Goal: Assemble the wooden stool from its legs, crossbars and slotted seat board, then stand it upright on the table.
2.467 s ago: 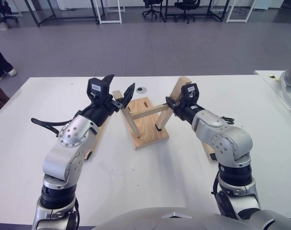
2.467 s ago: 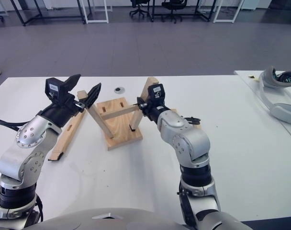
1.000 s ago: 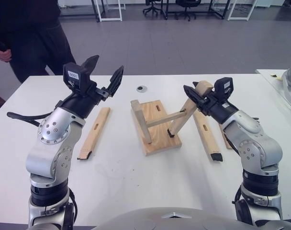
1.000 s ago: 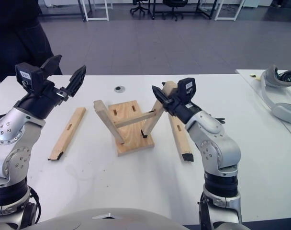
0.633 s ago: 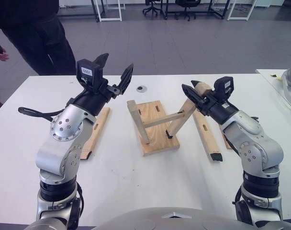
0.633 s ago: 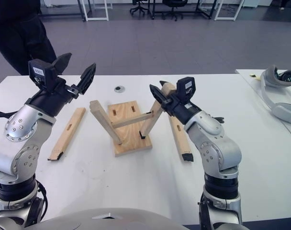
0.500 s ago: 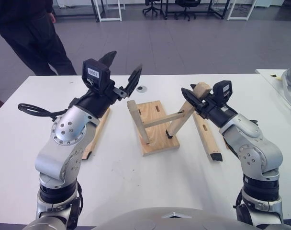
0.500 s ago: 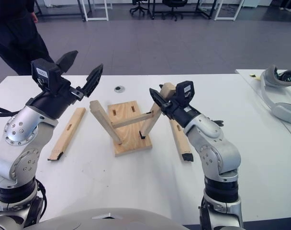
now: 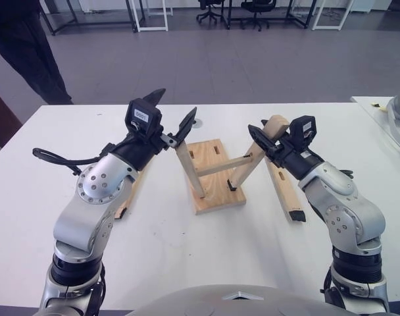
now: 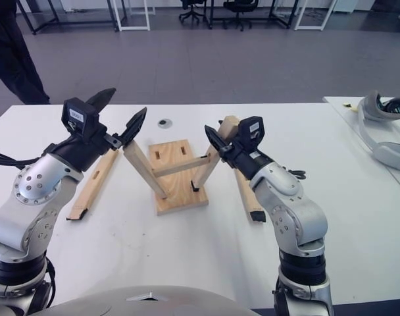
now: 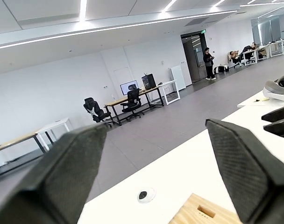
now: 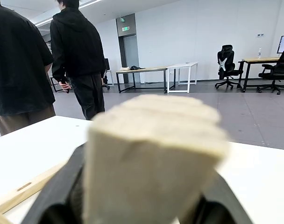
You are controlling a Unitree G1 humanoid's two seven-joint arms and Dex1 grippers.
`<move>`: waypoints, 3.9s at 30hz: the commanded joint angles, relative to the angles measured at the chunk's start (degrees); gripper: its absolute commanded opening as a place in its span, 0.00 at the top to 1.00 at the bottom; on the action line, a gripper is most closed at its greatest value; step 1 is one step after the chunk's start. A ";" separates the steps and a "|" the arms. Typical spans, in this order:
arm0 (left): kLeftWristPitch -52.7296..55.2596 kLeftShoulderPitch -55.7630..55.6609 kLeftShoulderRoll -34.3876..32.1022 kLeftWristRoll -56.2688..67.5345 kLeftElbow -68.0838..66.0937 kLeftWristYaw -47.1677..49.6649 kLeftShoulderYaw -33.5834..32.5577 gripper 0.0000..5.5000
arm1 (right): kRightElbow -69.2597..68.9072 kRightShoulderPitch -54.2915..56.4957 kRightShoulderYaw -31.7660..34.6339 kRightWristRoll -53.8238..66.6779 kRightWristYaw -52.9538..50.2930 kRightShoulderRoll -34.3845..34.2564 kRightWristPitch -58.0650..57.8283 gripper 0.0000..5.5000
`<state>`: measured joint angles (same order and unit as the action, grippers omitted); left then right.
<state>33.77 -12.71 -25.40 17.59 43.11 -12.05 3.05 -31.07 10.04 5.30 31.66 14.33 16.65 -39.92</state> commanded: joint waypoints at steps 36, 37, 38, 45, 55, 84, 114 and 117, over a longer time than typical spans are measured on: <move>2.70 -2.12 2.53 -10.40 -8.75 -2.25 11.29 0.30 | -4.62 5.97 -11.85 -10.07 -0.84 4.49 -20.58 0.61; 2.71 -1.99 2.64 -10.80 -8.60 -2.41 11.73 0.30 | -5.17 6.11 -13.26 -10.69 -0.13 5.83 -20.71 0.61; 2.66 -1.96 2.60 -11.25 -8.38 -2.73 12.13 0.30 | -5.89 6.12 -15.11 -11.38 0.84 7.66 -20.62 0.61; 2.62 -3.05 1.86 -12.12 -8.66 -3.58 10.33 0.30 | -9.38 5.33 -23.94 -15.18 7.34 17.44 -15.70 0.61; 1.65 -4.12 2.37 -13.21 -10.56 -3.43 7.36 0.30 | -2.20 1.00 -16.00 -9.91 4.32 13.00 -24.30 0.61; 4.36 20.30 -2.84 -12.29 -1.32 -5.25 -7.55 0.30 | 7.01 24.28 17.72 19.23 2.49 2.91 -5.70 0.42; -17.87 4.45 3.47 4.70 -48.68 -31.41 -7.63 0.30 | 21.44 -0.11 -31.52 -23.26 47.18 21.85 25.04 0.42; -19.92 8.09 -0.13 4.65 -48.77 -31.95 -11.89 0.30 | 22.64 1.11 -27.26 -23.77 47.42 25.11 24.78 0.42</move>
<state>15.10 -7.33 -22.36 22.41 -5.72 -43.65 -5.62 -9.60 10.17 -25.22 8.79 61.88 38.53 -15.37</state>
